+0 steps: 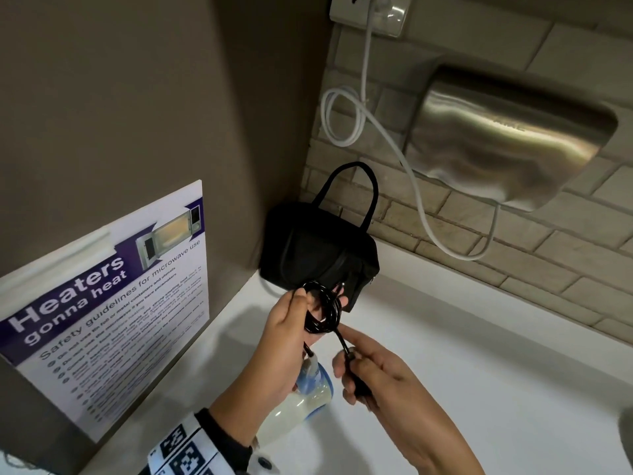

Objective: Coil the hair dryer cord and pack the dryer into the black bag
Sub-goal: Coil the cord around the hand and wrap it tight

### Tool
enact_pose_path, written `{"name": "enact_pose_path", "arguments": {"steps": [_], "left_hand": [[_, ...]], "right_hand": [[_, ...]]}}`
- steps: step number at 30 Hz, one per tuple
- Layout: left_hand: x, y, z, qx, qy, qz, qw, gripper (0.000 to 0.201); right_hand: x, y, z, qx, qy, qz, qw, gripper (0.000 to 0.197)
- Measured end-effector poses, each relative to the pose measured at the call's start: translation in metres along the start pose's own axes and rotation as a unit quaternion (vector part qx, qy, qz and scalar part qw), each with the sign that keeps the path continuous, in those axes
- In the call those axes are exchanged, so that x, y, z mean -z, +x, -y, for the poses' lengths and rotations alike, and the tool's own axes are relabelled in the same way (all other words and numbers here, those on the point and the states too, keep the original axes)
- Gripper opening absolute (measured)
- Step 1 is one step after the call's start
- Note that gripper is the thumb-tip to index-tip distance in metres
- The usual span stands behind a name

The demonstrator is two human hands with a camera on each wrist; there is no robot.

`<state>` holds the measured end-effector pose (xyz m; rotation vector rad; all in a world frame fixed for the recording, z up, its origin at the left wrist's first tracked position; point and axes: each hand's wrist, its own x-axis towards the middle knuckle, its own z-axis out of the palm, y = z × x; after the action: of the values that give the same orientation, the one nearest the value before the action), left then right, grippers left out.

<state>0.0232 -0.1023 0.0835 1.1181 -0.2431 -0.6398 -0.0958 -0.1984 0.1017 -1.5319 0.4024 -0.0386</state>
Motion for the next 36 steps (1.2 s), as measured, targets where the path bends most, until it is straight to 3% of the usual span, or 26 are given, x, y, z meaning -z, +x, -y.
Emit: {"name": "enact_pose_path", "arguments": {"steps": [6,11,15,18,20,24,29,33,36], "left_hand": [[0.006,0.018,-0.016,-0.032,-0.148,-0.034,0.988,0.031],[0.001,0.015,-0.016,-0.031,-0.134,-0.016,0.990,0.029],[-0.008,0.009,-0.011,-0.046,-0.047,0.001,0.998,0.032],[-0.012,0.006,-0.010,-0.056,0.008,0.001,0.998,0.033],[-0.014,0.001,-0.008,-0.057,0.052,0.011,0.997,0.034],[-0.019,-0.008,-0.008,-0.067,0.138,0.012,0.988,0.035],[-0.018,-0.013,-0.017,-0.048,0.091,0.018,0.995,0.037],[-0.019,-0.007,-0.016,-0.034,-0.019,0.035,0.999,0.036],[-0.015,0.003,-0.016,-0.042,-0.056,0.009,0.998,0.035]], "right_hand": [[0.000,-0.011,-0.042,0.010,-0.141,-0.042,0.989,0.047],[-0.001,-0.015,-0.059,-0.022,-0.237,-0.015,0.971,0.044],[0.000,-0.007,-0.039,-0.030,-0.147,0.001,0.989,0.051],[0.000,0.006,-0.025,-0.032,-0.076,-0.023,0.996,0.041],[-0.004,0.009,-0.010,-0.007,-0.037,-0.042,0.998,0.023],[-0.014,0.016,0.017,0.032,-0.023,-0.088,0.995,0.022],[-0.025,0.022,0.021,0.047,-0.062,-0.074,0.994,0.020],[-0.028,0.015,0.019,0.035,-0.007,-0.072,0.997,0.021],[-0.029,0.010,0.020,0.026,-0.026,-0.087,0.996,0.022]]}}
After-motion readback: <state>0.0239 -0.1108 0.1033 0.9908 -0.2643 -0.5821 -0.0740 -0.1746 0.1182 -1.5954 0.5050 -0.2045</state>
